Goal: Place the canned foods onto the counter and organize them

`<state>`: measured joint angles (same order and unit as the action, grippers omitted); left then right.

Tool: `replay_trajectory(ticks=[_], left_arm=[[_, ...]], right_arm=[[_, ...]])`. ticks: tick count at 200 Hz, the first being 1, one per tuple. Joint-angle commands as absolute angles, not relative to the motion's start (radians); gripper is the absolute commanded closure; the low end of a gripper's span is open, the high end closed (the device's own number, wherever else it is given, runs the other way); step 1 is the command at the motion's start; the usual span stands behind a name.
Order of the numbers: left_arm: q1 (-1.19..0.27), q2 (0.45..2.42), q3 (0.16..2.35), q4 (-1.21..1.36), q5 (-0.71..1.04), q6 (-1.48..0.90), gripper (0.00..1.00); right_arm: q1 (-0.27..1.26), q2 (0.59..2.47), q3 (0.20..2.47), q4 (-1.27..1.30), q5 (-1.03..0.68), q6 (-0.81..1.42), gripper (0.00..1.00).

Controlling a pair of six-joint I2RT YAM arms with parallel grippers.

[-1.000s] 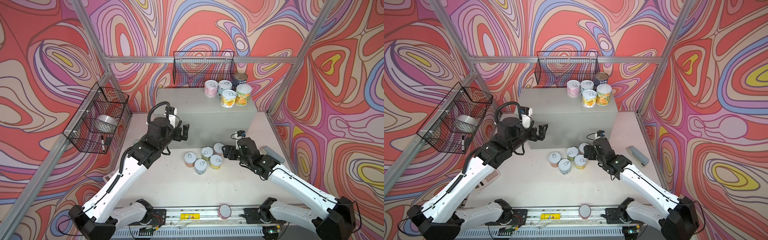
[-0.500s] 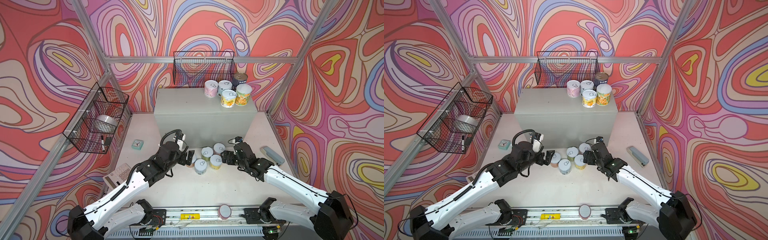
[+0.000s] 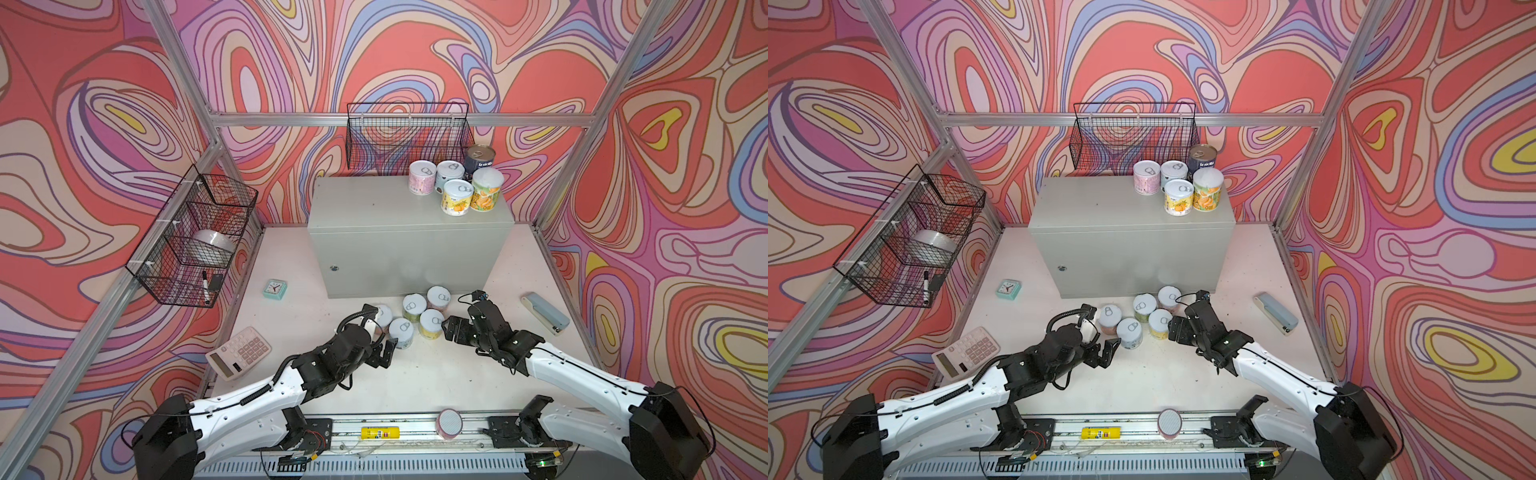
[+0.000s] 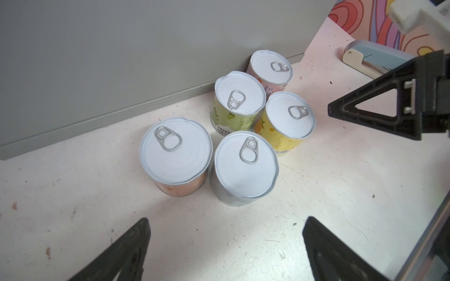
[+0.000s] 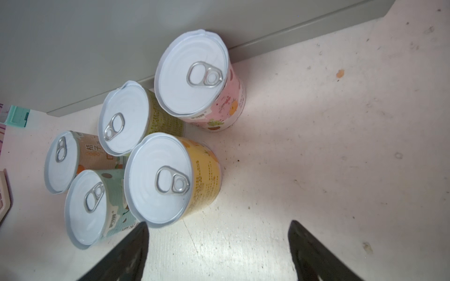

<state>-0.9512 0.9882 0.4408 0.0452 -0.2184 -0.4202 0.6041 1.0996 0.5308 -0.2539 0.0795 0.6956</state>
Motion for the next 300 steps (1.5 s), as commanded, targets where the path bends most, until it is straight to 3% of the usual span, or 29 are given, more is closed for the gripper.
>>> replay_trajectory(ticks=[1,38,59,144,300], left_arm=[[-0.977,1.038,0.420,0.191,-0.253,-0.458,0.01],[-0.994,1.105,0.377,0.333,-0.239,-0.474,0.03],[-1.000,1.152,0.393,0.338,-0.256,-0.468,0.03],[-1.002,1.264,0.426,0.384,-0.287,-0.446,0.03],[-1.002,1.616,0.557,0.524,-0.338,-0.506,0.07]], right_arm=[[0.626,1.074,0.522,-0.233,0.083,0.719,0.07],[0.670,1.029,0.523,-0.267,0.147,0.704,0.09],[0.768,1.014,0.537,-0.283,0.255,0.683,0.09],[0.971,1.045,0.508,-0.209,0.423,0.683,0.09],[0.973,1.029,0.442,-0.194,0.473,0.729,0.09]])
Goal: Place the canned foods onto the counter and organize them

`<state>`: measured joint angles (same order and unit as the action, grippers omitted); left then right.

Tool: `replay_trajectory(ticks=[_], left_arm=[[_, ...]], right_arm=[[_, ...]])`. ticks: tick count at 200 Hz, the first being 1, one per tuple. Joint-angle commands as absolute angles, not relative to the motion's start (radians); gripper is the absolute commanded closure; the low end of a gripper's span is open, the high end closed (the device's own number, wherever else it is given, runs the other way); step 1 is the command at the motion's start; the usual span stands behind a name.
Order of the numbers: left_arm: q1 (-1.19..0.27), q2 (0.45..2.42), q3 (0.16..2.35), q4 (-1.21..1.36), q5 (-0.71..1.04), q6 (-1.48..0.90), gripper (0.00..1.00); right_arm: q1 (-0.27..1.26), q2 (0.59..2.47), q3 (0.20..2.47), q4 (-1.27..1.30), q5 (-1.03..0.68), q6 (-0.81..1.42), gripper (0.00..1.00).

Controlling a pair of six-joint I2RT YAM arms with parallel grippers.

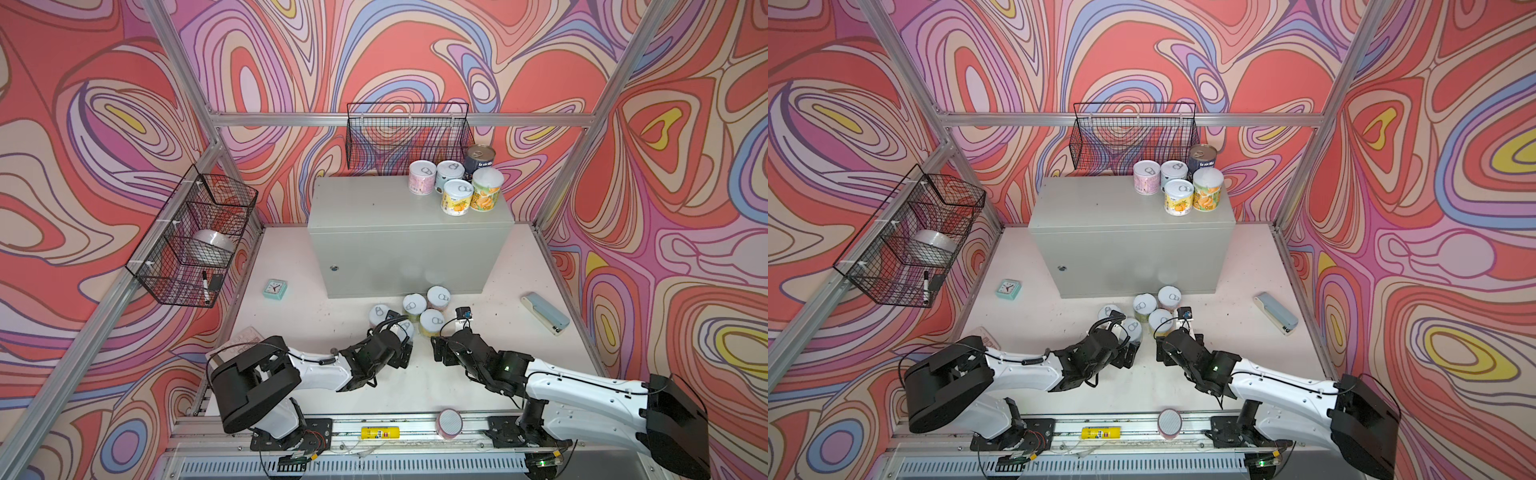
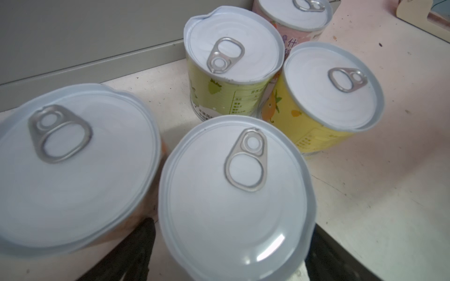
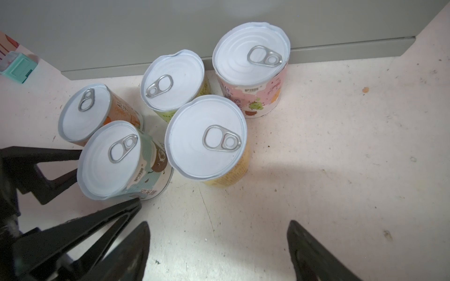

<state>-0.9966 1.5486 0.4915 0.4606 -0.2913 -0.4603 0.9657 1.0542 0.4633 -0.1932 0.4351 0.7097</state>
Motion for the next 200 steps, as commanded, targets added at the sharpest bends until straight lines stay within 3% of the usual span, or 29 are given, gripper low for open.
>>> replay_trajectory(ticks=[1,108,156,200], left_arm=[[-1.002,1.620,0.559,0.525,-0.335,-0.507,0.07],[-1.003,1.790,0.587,0.638,-0.420,-0.607,0.10],[-1.002,1.816,0.581,0.645,-0.426,-0.632,0.20],[-1.003,1.767,0.547,0.604,-0.453,-0.618,0.36]], right_arm=[[0.973,1.028,0.442,-0.194,0.473,0.729,0.09],[0.973,0.988,0.419,-0.216,0.479,0.731,0.09],[0.973,0.998,0.423,-0.215,0.484,0.723,0.09],[0.973,1.006,0.419,-0.206,0.486,0.729,0.09]])
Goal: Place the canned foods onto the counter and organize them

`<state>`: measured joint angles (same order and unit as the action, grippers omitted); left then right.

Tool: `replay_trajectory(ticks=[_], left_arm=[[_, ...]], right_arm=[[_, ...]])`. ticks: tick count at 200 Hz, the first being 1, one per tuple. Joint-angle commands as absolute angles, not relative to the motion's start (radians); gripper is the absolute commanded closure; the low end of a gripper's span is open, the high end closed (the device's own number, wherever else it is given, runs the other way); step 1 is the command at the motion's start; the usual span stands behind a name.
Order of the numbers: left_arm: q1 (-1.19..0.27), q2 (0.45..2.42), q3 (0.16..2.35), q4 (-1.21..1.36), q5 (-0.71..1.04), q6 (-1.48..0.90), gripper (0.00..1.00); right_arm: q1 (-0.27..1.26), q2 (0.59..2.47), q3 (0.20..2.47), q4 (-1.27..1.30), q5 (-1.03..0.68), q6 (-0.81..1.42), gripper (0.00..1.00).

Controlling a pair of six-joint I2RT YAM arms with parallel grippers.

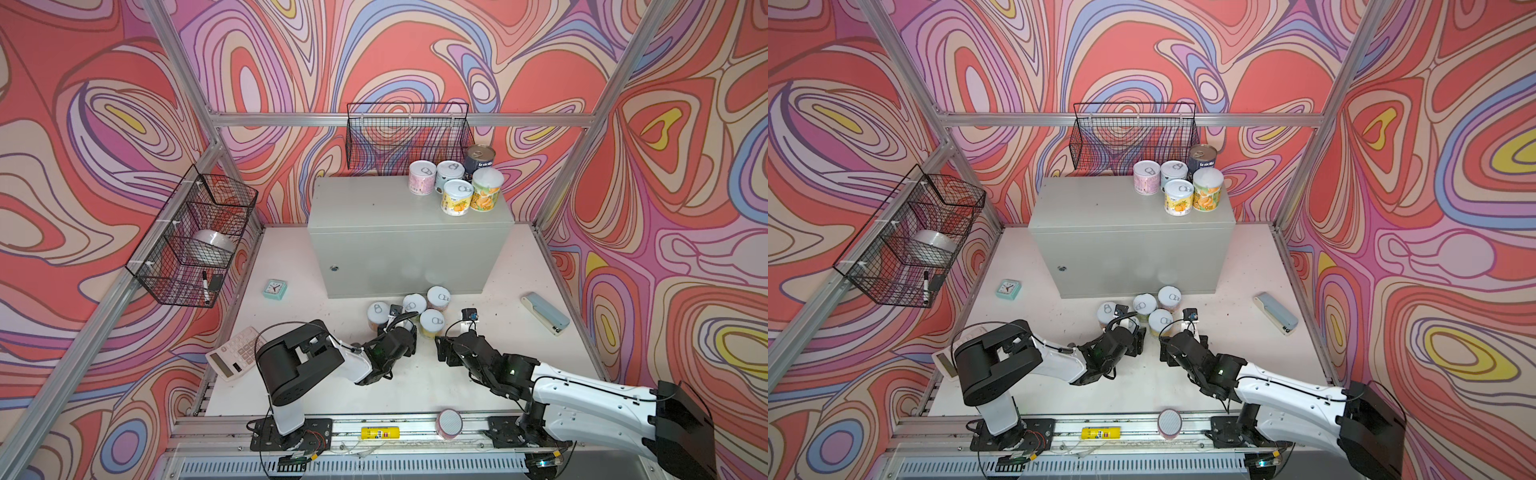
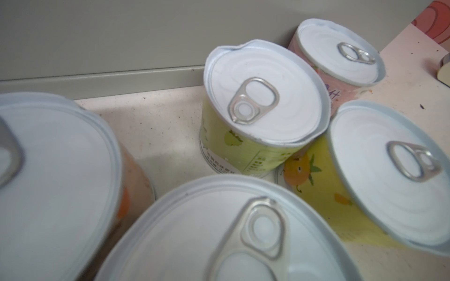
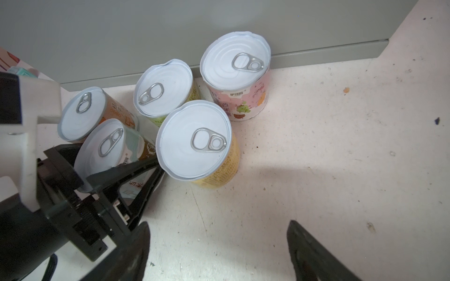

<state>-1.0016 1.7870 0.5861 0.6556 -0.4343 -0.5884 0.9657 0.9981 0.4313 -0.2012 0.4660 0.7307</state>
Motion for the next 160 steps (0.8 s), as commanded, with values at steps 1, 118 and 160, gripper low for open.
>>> replay_trajectory(ticks=[1,118,160], left_arm=[[-1.003,1.766,0.546,0.603,-0.454,-0.618,0.36],[-1.074,1.381,0.607,0.135,-0.449,-0.512,1.00],[-1.074,1.171,0.789,-0.238,-0.396,-0.502,1.00]], right_arm=[[0.973,1.007,0.419,-0.207,0.485,0.729,0.09],[0.973,1.037,0.436,-0.189,0.501,0.753,0.09],[0.973,1.013,0.414,-0.219,0.544,0.813,0.09]])
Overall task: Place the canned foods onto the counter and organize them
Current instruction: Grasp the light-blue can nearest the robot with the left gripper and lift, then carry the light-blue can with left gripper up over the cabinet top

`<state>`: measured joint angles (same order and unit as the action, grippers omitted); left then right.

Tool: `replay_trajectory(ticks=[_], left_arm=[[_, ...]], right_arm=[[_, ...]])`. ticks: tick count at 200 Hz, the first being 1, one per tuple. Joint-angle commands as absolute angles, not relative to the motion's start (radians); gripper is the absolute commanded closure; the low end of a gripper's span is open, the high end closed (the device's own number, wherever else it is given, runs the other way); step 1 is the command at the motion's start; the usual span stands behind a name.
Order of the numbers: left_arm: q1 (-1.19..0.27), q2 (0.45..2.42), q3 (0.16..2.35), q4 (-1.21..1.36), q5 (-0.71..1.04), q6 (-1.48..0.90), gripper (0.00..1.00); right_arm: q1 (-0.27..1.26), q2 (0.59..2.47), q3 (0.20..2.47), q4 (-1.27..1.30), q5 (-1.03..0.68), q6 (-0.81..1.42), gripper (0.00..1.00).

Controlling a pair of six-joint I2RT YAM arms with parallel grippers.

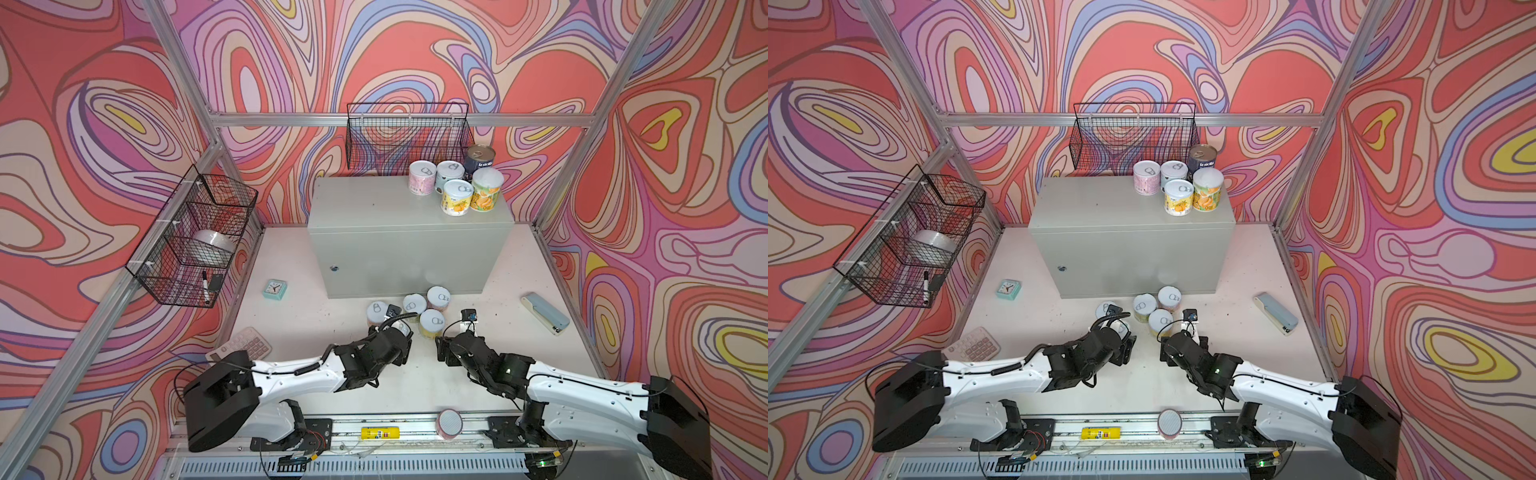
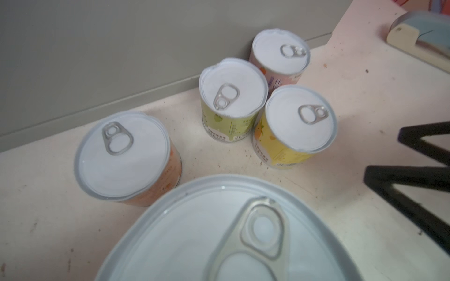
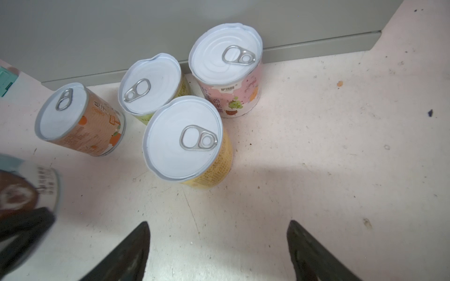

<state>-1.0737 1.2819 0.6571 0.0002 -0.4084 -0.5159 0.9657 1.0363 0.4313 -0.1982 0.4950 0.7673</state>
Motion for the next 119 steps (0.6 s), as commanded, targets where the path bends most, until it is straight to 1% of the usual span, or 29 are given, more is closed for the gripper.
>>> replay_trajectory(ticks=[1,18,43,86,119], left_arm=[[-1.074,1.169,0.796,-0.247,-0.395,-0.500,1.00],[-1.074,1.155,0.952,-0.425,-0.393,-0.435,1.00],[-1.066,1.197,1.220,-0.630,-0.429,-0.324,1.00],[-0.996,1.262,1.526,-0.716,-0.405,-0.169,1.00],[-0.896,1.339,1.698,-0.741,-0.318,-0.113,1.00]], right_arm=[[0.973,1.013,0.413,-0.220,0.545,0.814,0.09],[0.973,1.010,0.411,-0.220,0.551,0.819,0.09],[0.972,1.021,0.418,-0.215,0.556,0.823,0.09],[0.971,1.043,0.440,-0.205,0.561,0.815,0.09],[0.969,1.039,0.464,-0.214,0.566,0.809,0.09]])
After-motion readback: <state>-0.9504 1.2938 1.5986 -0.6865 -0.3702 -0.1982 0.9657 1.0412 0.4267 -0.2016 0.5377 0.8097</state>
